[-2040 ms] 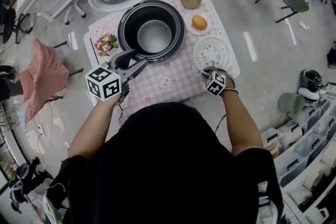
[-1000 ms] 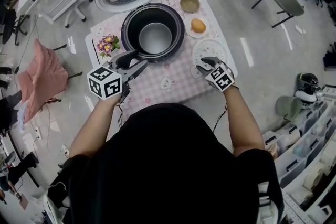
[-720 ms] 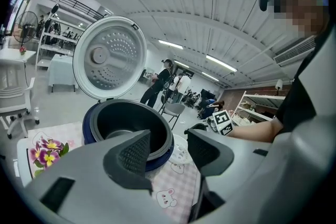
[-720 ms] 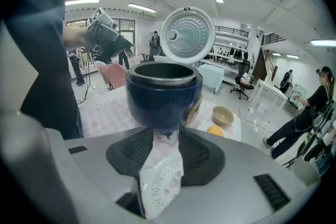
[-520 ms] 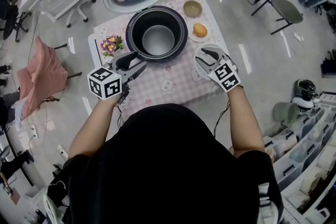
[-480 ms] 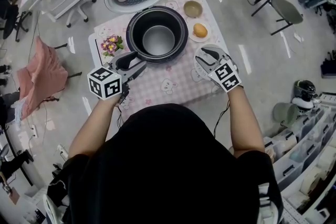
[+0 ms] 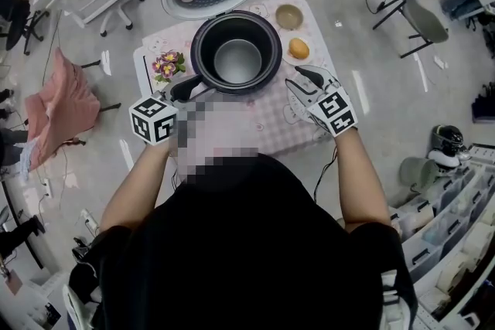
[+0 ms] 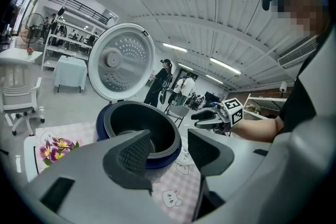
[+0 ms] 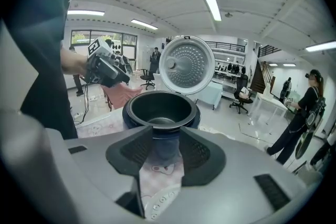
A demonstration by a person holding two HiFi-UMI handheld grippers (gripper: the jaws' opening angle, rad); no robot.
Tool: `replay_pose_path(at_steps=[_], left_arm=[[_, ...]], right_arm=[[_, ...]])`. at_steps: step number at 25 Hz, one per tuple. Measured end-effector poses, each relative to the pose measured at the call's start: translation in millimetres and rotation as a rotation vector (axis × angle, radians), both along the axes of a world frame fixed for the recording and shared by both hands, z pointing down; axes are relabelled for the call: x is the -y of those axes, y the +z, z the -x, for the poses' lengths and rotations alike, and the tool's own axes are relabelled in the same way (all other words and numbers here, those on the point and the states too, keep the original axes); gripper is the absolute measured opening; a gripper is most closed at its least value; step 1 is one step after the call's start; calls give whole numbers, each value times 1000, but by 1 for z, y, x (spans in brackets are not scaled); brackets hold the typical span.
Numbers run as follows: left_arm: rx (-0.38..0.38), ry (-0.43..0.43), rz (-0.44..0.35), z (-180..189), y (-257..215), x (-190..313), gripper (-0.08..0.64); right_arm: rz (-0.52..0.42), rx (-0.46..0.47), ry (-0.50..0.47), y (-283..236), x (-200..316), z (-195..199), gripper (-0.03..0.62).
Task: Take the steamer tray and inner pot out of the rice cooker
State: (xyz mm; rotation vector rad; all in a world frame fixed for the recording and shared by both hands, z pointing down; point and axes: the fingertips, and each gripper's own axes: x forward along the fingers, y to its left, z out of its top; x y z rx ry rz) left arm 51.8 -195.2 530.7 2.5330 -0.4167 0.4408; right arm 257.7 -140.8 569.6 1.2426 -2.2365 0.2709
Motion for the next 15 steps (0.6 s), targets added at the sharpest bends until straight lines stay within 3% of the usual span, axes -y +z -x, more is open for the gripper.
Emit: replay_pose_path(at_steps=[15], left_arm=[[169,-165,-9,16,52,60,249]], right_arm=[[114,285,143,23,57,-7,169]])
